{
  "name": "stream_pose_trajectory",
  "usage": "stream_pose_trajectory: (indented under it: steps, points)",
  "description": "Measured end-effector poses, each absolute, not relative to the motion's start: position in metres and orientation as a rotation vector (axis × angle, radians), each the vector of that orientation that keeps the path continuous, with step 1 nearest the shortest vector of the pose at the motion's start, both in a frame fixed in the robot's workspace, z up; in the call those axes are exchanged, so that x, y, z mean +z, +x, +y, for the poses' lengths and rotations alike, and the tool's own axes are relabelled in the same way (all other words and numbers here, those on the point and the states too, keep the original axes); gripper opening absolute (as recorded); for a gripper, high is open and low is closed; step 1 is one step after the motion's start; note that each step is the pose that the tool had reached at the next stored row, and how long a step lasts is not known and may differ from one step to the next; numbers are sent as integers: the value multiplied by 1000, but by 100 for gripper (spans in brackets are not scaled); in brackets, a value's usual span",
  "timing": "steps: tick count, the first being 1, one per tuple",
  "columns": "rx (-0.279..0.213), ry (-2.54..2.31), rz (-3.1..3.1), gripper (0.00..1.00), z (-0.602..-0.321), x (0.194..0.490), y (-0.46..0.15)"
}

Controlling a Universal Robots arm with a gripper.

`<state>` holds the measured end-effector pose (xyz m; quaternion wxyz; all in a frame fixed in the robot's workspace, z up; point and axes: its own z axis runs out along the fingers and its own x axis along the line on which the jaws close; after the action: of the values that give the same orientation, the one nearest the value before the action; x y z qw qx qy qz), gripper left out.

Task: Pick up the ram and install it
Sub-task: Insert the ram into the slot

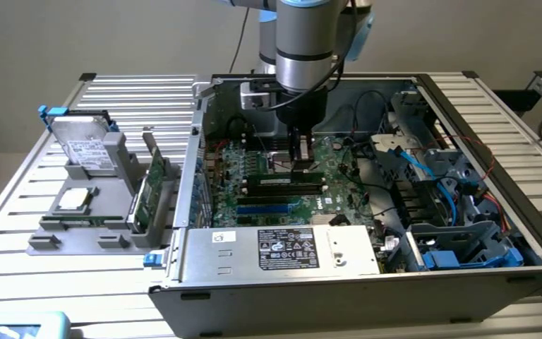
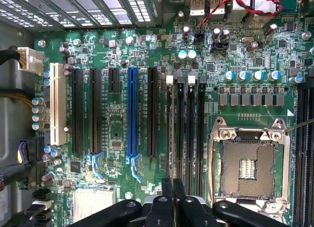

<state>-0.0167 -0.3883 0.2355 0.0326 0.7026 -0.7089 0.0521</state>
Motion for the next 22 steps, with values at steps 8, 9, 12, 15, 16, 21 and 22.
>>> stream_pose_trajectory:
  steps: [8, 9, 12, 15, 16, 21, 22]
  points:
    - [163, 2162, -2181, 13, -386, 233, -17]
    - [163, 2161, -2181, 13, -386, 233, -17]
    - [166, 2160, -2180, 13, -386, 232, -17]
    - [168, 2159, -2178, 13, -386, 232, -17]
    - [170, 2158, -2177, 13, -386, 232, -17]
    - [176, 2155, -2174, 13, -386, 231, -17]
    - [178, 2154, -2173, 13, -386, 230, -17]
